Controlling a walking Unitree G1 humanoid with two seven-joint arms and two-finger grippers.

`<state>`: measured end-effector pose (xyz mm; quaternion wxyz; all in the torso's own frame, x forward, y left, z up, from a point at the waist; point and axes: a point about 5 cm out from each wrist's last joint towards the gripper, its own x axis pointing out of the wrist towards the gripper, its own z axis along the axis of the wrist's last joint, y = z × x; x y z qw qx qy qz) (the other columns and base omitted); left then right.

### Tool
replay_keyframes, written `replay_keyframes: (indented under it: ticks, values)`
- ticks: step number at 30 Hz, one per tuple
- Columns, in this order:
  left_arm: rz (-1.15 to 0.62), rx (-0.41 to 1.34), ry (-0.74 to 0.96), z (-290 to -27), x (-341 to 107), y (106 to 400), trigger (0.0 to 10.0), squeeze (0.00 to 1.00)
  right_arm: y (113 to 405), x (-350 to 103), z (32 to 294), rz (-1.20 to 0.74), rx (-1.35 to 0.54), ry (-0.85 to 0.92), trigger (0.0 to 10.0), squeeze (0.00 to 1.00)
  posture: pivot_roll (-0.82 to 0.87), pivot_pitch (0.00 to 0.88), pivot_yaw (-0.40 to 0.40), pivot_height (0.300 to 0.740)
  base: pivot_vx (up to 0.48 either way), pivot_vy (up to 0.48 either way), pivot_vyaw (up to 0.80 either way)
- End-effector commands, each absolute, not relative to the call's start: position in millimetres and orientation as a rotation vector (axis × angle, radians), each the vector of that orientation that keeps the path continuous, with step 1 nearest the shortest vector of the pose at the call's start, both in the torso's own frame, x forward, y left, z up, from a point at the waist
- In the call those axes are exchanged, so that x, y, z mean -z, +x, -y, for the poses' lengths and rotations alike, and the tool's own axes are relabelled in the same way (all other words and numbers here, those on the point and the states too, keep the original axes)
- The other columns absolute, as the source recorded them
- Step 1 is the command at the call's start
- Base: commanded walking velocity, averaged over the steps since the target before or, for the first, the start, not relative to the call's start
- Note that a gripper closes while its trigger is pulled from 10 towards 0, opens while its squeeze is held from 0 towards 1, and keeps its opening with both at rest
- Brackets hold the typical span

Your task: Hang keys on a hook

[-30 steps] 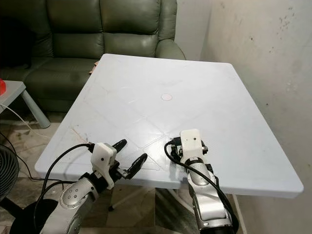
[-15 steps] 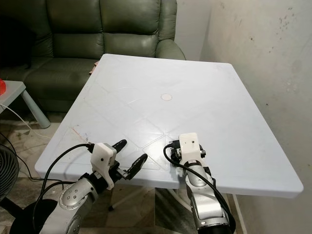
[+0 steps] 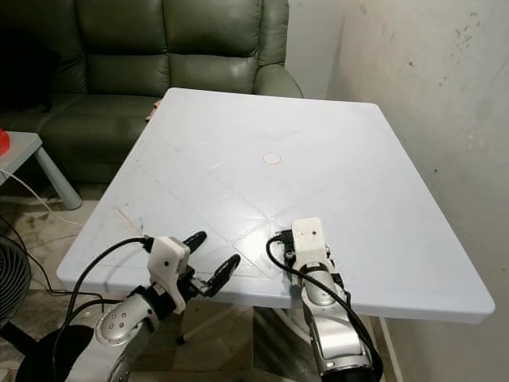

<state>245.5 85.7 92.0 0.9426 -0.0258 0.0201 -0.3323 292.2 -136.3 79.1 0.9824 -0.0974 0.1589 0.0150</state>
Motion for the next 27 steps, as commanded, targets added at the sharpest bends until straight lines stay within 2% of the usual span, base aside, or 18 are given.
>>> replay_keyframes:
  ticks: [1,6,7,9,10,11,12,13,14,15,16,17,18,25,26,27]
  values:
    - [-0.031,0.680,-0.039,-84.3,-95.9,244.7,10.0,0.00,291.5,-78.0,136.9,-0.325,-0.029,-0.201,0.0,0.00,0.03,0.000,-0.046,0.732,0.000,0.000,0.00]
    - [-0.031,0.680,-0.039,-84.2,-96.0,244.2,10.0,0.00,290.6,-77.7,136.6,-0.326,-0.035,-0.200,0.0,0.00,0.03,0.000,-0.047,0.732,0.000,0.000,0.00]
    - [-0.031,0.680,-0.040,-84.2,-96.0,244.2,10.0,0.00,290.5,-77.8,136.3,-0.325,-0.040,-0.199,0.4,0.00,0.03,0.000,-0.047,0.732,0.000,0.000,0.00]
    - [-0.032,0.680,-0.040,-84.2,-95.8,244.3,10.0,0.00,290.5,-77.7,136.2,-0.325,-0.042,-0.198,0.0,0.00,0.03,0.000,-0.047,0.732,0.000,0.000,0.00]
    - [-0.034,0.680,-0.039,-84.3,-95.3,243.8,10.0,0.00,290.0,-77.5,136.3,-0.325,-0.038,-0.202,0.2,0.00,0.03,0.000,-0.046,0.732,0.000,0.000,0.00]
    - [-0.034,0.680,-0.039,-84.3,-95.1,243.7,10.0,0.00,289.7,-77.4,136.3,-0.325,-0.037,-0.201,1.1,0.00,0.03,0.000,-0.046,0.732,0.000,0.000,0.00]
    - [-0.035,0.681,-0.039,-84.3,-95.1,243.6,10.0,0.00,289.5,-77.2,136.1,-0.327,-0.038,-0.199,1.6,0.00,0.03,0.000,-0.046,0.732,0.000,0.000,0.00]
    - [-0.035,0.681,-0.039,-84.3,-95.1,243.6,10.0,0.00,289.5,-77.2,136.1,-0.327,-0.038,-0.199,1.6,0.00,0.03,0.000,-0.046,0.732,0.000,0.000,0.00]
    - [-0.035,0.681,-0.039,-84.4,-95.2,243.3,10.0,0.00,289.2,-76.9,136.0,-0.330,-0.037,-0.197,2.9,0.00,0.03,0.000,-0.045,0.732,0.000,0.000,0.00]
    - [-0.035,0.681,-0.039,-84.4,-95.2,243.3,10.0,0.00,289.2,-76.9,136.0,-0.330,-0.037,-0.197,2.9,0.00,0.03,0.000,-0.045,0.732,0.000,0.000,0.00]
    - [-0.036,0.682,-0.039,-84.4,-95.3,242.9,10.0,0.00,288.9,-76.5,135.7,-0.334,-0.037,-0.195,8.4,0.00,0.03,0.000,-0.045,0.732,0.000,0.000,0.00]
    - [-0.036,0.682,-0.039,-84.3,-95.2,242.6,10.0,0.00,288.7,-76.6,135.6,-0.331,-0.037,-0.193,8.4,0.00,0.03,0.000,-0.045,0.732,0.000,0.000,0.00]
    - [-0.037,0.682,-0.038,-84.2,-95.2,242.4,10.0,0.00,288.7,-76.0,135.1,-0.338,-0.049,-0.192,10.0,0.00,0.03,0.000,-0.045,0.732,0.000,0.000,0.00]
    - [-0.039,0.686,-0.036,-84.1,-94.5,241.7,10.0,0.00,289.4,-74.9,134.8,-0.340,-0.055,-0.179,10.0,0.00,0.03,0.000,-0.042,0.732,0.000,0.000,0.00]
    - [-0.040,0.686,-0.037,-83.9,-94.6,242.0,10.0,0.00,289.8,-74.2,135.1,-0.351,-0.059,-0.150,10.0,0.95,0.03,0.000,-0.042,0.732,0.000,0.000,0.00]
    - [-0.040,0.686,-0.037,-83.9,-94.6,242.0,10.0,0.00,289.8,-74.2,135.1,-0.351,-0.059,-0.150,10.0,0.95,0.03,0.000,-0.042,0.732,0.000,0.000,0.00]
